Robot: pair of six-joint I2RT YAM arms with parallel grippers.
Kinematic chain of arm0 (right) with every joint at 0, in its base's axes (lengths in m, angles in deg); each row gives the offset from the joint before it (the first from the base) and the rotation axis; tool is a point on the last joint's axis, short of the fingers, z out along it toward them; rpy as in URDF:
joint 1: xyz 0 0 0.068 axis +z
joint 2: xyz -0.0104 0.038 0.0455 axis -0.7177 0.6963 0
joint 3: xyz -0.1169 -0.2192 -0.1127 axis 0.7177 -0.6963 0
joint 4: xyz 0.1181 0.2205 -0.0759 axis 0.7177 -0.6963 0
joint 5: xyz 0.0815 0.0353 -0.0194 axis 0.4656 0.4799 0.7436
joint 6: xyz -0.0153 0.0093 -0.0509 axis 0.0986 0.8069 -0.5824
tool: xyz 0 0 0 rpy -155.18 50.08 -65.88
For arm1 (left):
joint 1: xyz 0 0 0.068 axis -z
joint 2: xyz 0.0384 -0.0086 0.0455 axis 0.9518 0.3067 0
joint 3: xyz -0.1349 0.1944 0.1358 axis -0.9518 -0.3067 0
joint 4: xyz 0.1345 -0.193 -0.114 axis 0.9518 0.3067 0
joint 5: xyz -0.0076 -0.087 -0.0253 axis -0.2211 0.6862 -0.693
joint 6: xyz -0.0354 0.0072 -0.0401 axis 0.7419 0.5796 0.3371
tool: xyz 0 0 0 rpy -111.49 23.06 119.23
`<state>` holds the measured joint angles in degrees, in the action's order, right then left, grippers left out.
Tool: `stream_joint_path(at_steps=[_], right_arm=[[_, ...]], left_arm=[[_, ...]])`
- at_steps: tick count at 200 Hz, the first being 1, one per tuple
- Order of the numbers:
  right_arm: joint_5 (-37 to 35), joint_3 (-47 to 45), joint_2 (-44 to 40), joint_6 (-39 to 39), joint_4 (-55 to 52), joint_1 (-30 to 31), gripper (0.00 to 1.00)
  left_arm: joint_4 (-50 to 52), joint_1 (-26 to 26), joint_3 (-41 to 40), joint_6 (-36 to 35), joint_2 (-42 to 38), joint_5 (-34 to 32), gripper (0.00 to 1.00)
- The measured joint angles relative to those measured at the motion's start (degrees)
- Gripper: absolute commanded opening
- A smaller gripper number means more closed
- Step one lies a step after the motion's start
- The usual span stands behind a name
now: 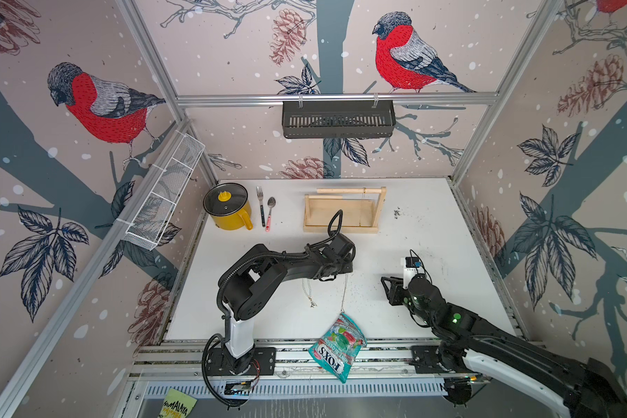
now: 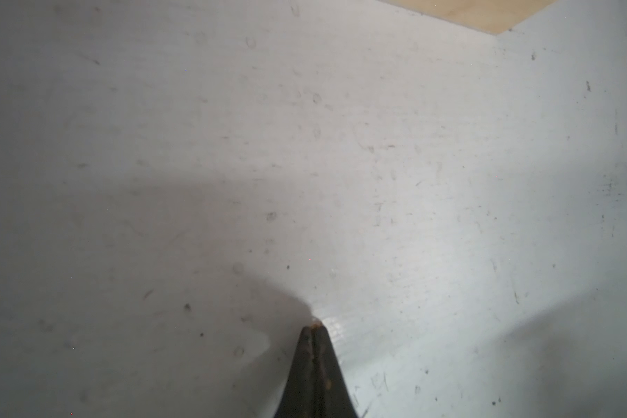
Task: Take the necklace off the jewelry display stand
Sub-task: Adjust the necklace at the center of the board.
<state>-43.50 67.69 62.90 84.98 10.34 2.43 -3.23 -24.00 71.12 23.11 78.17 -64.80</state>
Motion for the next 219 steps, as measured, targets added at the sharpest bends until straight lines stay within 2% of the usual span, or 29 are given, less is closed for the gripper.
stream_joint_path(at_steps=[54,163,187,219], right_arm=[[0.02,-0.13,-1.66,0.0,-1.14,-0.33,0.38],[0.63,-0.13,-3.19,0.0,-2.6,-0.39,0.38],[0.63,-0.13,-3.23,-0.02,-2.64,-0.39,0.38],[0.66,-0.13,-3.39,-0.04,-2.64,-0.48,0.39]], left_arm=[[4.02,-1.14,8.26,-4.28,5.22,-3.8,0.0],[5.73,-3.72,12.63,-7.58,8.2,-8.13,0.0],[6.38,-3.78,10.47,-8.39,5.88,-8.7,0.0],[6.62,-3.54,6.38,-8.85,-1.73,-8.68,0.0]])
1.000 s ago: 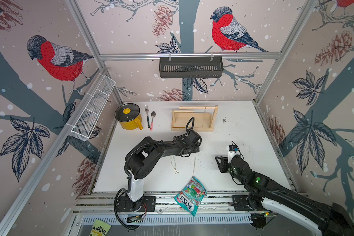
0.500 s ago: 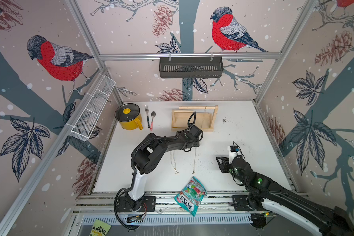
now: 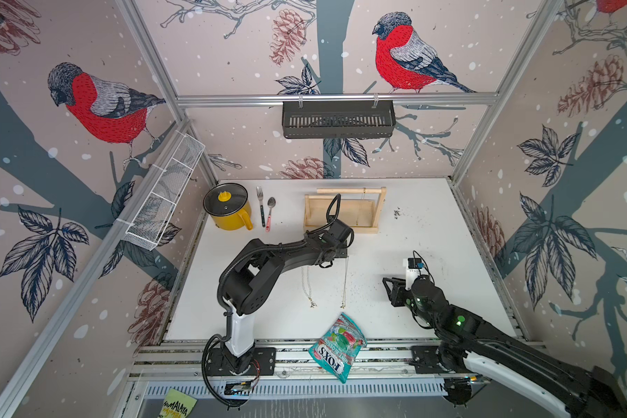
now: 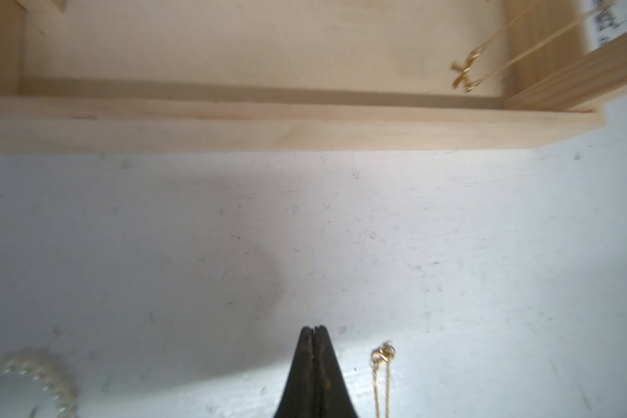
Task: Take the necklace off the jewelry display stand
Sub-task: Adjust the necklace at the center of the board.
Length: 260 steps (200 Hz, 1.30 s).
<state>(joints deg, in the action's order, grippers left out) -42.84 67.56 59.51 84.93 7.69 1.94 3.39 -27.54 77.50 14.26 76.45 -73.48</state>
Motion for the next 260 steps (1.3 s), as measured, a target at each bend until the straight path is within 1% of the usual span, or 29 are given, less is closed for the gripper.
stream_joint_path(at_steps=[24,53,69,156,260], right_arm=[[0.0,-0.2,0.2,0.02,0.09,-0.13,0.39],[0.13,-0.42,0.83,0.02,0.09,-0.22,0.39],[0.26,-0.42,0.76,0.02,0.13,-0.22,0.39],[0.42,-0.83,-0.07,-0.07,0.09,-0.28,0.39],[0.42,-0.83,-0.83,-0.13,-0.09,-0.85,0.39]], left_arm=[[-0.92,1.77,-1.95,-0.02,-3.52,0.96,0.07],[-0.83,4.63,-2.34,0.02,-3.41,2.4,0.11],[-0.83,5.51,-2.34,0.39,-2.19,3.13,0.11],[-0.9,6.27,-1.33,1.73,2.49,5.29,0.11],[1.99,6.05,5.73,1.86,8.68,1.81,0.07]])
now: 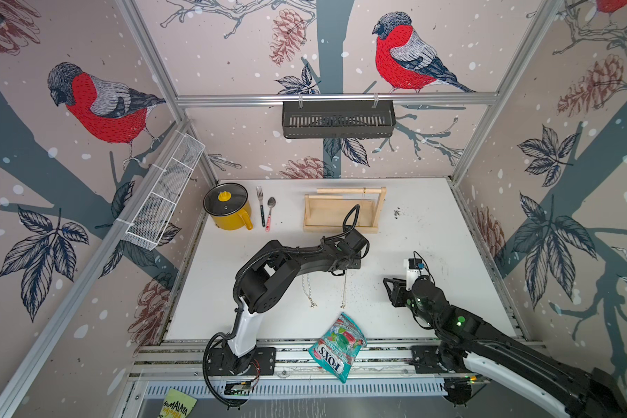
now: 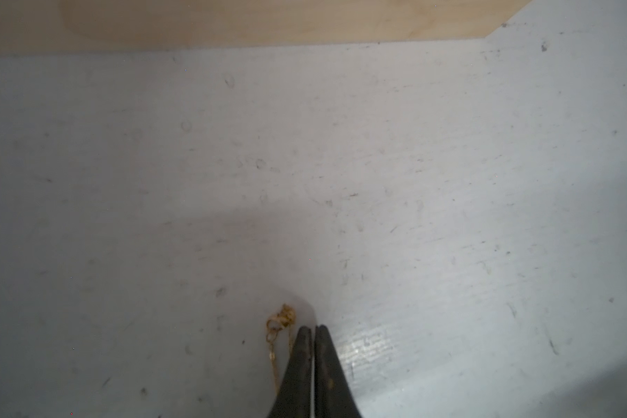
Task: Take the necklace off the jewelry display stand
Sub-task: Adjust the necklace at the center of the board.
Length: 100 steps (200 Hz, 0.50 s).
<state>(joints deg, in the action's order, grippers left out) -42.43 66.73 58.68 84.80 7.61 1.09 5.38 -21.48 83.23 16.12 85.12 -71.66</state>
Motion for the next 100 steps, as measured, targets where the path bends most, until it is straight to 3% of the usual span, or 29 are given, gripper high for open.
stream_joint_path(at_steps=[100], right_arm=[[0.0,-0.07,-2.19,0.0,-1.49,-0.46,0.39]], left_arm=[[-1.84,-3.13,0.52,-4.9,1.49,-7.15,0.06]])
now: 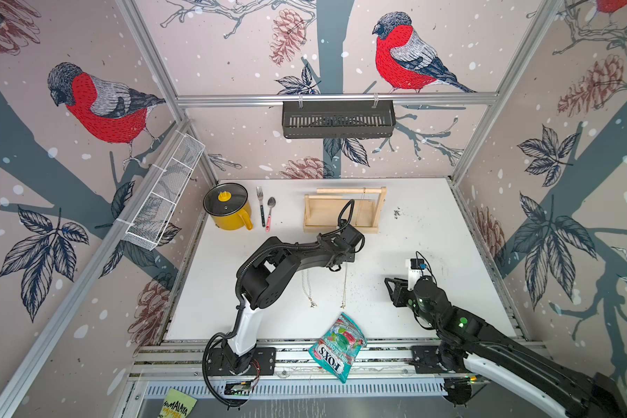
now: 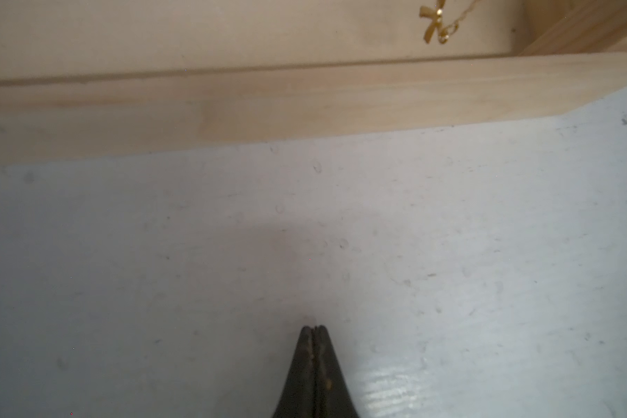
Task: Take the necklace off the jewelry display stand
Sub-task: Adjust the necklace at the center of the board.
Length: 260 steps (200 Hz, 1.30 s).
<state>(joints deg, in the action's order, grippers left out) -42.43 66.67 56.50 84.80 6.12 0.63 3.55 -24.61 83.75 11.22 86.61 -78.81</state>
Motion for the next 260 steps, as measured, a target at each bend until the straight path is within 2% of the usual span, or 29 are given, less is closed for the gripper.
stream_joint_path(at_steps=[48,63,95,127,142,168,185,234,260], right_arm=[[-0.02,-0.04,-0.11,0.02,-0.63,-0.09,0.39],[-0.02,-0.04,-0.11,0.0,-0.87,-0.13,0.39],[-0.02,-0.04,-0.11,0.0,-1.01,-0.22,0.39],[0.0,-0.17,-0.07,0.02,-1.01,-0.35,0.39],[0.02,-0.17,-0.07,0.02,-0.98,-0.35,0.39],[0.28,-0.17,-0.07,0.02,-0.98,-0.35,0.39],[0.63,-0.17,-0.09,0.02,-1.01,-0.35,0.39],[0.63,-0.37,-1.29,0.02,-1.29,-0.35,0.39],[0.63,-0.42,-1.49,0.04,-1.44,-0.35,0.39]], left_arm=[[-0.9,-0.76,1.14,-2.71,1.03,-1.33,0.05],[-0.98,-0.76,-1.09,-2.73,-0.83,-1.31,0.12],[-1.29,-0.57,-5.64,-2.36,-8.55,-0.28,0.34],[-1.29,1.03,-7.28,-1.01,-11.76,1.88,0.42],[-0.26,2.36,-7.34,-0.04,-11.72,2.67,0.4],[0.59,3.43,-7.63,2.01,-10.21,3.61,0.25],[1.29,3.3,-7.65,3.3,-8.7,4.07,0.19],[2.14,3.3,-5.25,4.98,-6.08,4.42,0.19],[2.27,3.26,-4.13,5.4,-5.11,4.44,0.12]])
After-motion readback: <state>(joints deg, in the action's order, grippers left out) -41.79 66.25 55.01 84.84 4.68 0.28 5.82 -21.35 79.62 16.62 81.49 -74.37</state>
